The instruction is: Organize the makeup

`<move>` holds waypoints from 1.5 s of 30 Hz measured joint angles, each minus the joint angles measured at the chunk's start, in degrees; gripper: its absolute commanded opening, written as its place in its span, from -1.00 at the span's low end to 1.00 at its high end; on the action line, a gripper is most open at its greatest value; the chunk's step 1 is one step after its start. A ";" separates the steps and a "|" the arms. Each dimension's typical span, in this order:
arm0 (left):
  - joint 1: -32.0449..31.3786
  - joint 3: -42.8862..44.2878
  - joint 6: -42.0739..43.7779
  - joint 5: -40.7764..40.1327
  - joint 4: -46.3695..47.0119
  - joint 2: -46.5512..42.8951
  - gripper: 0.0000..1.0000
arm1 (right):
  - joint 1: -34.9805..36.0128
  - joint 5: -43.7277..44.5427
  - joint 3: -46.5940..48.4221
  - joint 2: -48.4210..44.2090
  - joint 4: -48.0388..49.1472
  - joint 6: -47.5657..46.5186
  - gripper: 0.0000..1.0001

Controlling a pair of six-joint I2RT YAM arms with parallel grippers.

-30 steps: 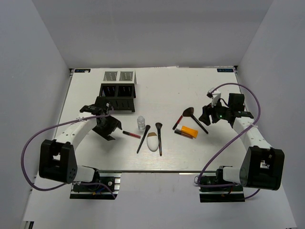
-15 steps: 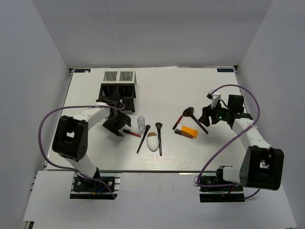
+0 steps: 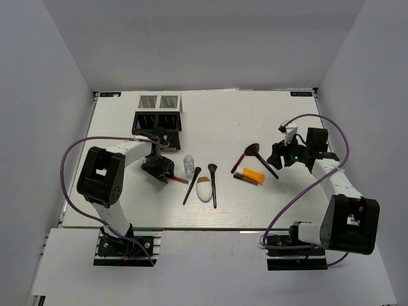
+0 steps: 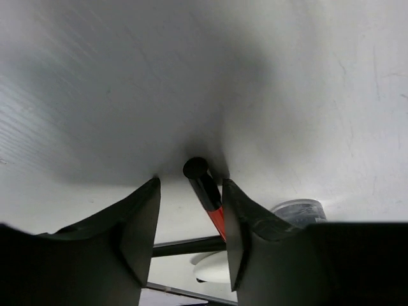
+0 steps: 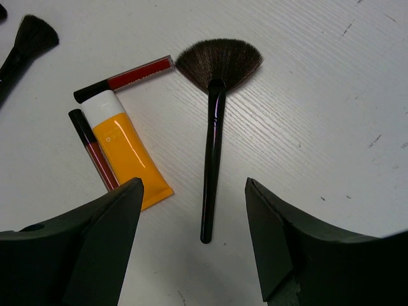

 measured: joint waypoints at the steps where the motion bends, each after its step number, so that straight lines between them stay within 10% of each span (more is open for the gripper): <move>1: 0.02 -0.04 0.00 -0.02 -0.13 0.09 0.01 | -0.13 -0.02 0.00 0.00 0.00 0.00 0.42; 15: -0.09 -4.26 0.72 -3.61 -2.36 -4.46 -1.00 | -1.05 -0.74 0.00 -0.09 -0.26 -0.44 0.41; 29: 0.04 18.91 22.43 -25.33 -1.57 -31.95 -1.00 | -1.05 -5.66 0.00 -0.13 -3.08 -4.48 0.09; 45: 0.76 43.50 49.09 -49.37 27.71 13.40 -0.93 | -0.96 -9.73 0.55 -1.79 -6.27 -6.95 -0.19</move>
